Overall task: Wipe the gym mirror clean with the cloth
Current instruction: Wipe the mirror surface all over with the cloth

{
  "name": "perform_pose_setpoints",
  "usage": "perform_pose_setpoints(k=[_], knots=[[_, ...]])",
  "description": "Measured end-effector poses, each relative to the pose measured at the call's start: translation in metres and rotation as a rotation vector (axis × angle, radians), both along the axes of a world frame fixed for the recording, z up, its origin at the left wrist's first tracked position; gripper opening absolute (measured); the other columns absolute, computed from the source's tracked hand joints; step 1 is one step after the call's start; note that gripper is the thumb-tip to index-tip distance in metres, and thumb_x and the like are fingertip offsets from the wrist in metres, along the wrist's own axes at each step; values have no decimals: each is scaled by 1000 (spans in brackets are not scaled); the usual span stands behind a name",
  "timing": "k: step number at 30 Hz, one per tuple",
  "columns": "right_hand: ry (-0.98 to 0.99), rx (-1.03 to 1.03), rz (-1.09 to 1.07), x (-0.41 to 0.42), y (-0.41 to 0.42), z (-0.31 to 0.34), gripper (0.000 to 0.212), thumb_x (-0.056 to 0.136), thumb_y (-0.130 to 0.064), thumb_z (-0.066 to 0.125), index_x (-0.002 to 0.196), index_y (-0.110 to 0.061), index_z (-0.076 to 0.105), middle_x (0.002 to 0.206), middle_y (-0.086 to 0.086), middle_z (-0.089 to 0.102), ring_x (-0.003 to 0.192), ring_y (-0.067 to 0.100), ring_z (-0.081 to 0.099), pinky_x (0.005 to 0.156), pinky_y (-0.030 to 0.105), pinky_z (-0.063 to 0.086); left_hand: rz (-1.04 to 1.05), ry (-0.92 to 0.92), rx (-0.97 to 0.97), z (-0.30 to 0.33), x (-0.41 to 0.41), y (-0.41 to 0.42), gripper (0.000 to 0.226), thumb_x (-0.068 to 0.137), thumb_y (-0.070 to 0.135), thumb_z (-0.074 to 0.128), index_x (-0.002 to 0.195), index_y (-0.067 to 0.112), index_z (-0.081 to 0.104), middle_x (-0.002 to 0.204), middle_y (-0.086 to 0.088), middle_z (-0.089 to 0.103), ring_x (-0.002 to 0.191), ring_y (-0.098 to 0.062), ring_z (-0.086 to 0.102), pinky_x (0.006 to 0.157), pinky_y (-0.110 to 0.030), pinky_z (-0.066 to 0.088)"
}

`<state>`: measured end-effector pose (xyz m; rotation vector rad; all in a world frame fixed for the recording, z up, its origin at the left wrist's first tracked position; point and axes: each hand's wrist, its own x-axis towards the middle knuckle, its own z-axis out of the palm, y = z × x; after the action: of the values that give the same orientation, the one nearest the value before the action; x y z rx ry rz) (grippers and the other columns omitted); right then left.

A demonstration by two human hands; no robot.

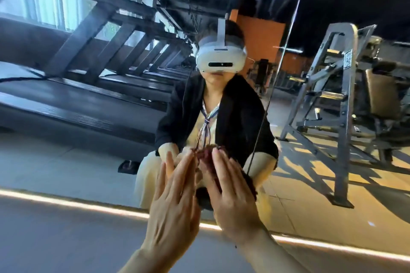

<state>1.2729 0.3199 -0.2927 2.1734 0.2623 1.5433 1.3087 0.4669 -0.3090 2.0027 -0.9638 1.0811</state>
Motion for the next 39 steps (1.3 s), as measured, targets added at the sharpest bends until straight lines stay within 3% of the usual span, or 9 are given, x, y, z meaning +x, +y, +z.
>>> perform_pose_setpoints(k=[5, 10, 16, 20, 22, 25, 29, 34, 39], knots=[[82, 128, 39, 1, 9, -61, 41, 109, -9, 34, 149, -7, 44, 153, 20, 37, 141, 31, 39, 121, 38, 30, -47, 55, 29, -40, -9, 0, 80, 73, -4, 44, 151, -2, 29, 162, -12, 27, 151, -23, 23, 120, -46, 24], [135, 228, 232, -1, 7, -58, 43, 105, -2, 42, 148, -7, 43, 154, 18, 37, 147, 29, 32, 122, 39, 29, -191, 317, -114, -50, -23, 3, 66, 78, -5, 68, 136, 18, 45, 133, 3, 49, 115, -10, 54, 97, -13, 41], [222, 880, 733, -28, 50, -52, 38, 100, -11, 47, 136, 1, 48, 143, 17, 49, 137, 18, 47, 109, 32, 44, -693, 824, -526, -10, -57, 2, 30, 106, 27, 36, 132, 27, 52, 121, 24, 67, 121, 3, 57, 92, -10, 44], [222, 765, 728, -33, 48, -42, 44, 107, -25, 34, 126, 2, 63, 145, 13, 52, 141, 24, 44, 113, 45, 40, -571, 901, -758, -12, -64, -10, 29, 108, 24, 33, 128, 28, 54, 113, 19, 72, 114, 0, 63, 91, -16, 48], [97, 682, 630, -34, 33, -36, 43, 105, -22, 38, 131, 5, 60, 145, 20, 50, 141, 32, 43, 113, 51, 39, -284, 775, -805, -21, -55, -9, 34, 105, 37, 39, 136, 28, 49, 121, -1, 65, 118, -18, 61, 101, -34, 49], [-27, 738, 405, -33, 10, -29, 50, 97, -11, 51, 144, 5, 46, 153, 21, 40, 144, 35, 36, 115, 52, 35, 57, 387, -741, -24, -26, -6, 48, 103, 37, 38, 150, 31, 34, 136, 1, 30, 117, 10, 41, 105, -20, 39], [-30, 733, 258, -26, -1, -39, 57, 98, -14, 51, 150, 5, 36, 160, 21, 30, 149, 34, 27, 117, 54, 30, 250, 67, -414, -37, 2, -30, 55, 105, 14, 43, 157, 11, 23, 163, -7, 7, 152, -27, 12, 119, -54, 23], [36, 637, 236, -24, -15, -43, 49, 105, -21, 35, 149, 2, 40, 160, 21, 28, 150, 34, 26, 120, 52, 28, 63, -214, 65, -77, -12, -58, 89, 89, -7, 52, 160, 16, 4, 168, -1, 2, 153, -22, 15, 124, -45, 17], [86, 593, 256, -31, -25, -42, 48, 103, -20, 39, 147, -2, 46, 161, 19, 29, 150, 32, 27, 118, 51, 31, 158, -230, -148, 12, 21, -42, 74, 96, -2, 54, 155, 7, 10, 164, -5, 8, 154, -20, 1, 124, -45, 17]])
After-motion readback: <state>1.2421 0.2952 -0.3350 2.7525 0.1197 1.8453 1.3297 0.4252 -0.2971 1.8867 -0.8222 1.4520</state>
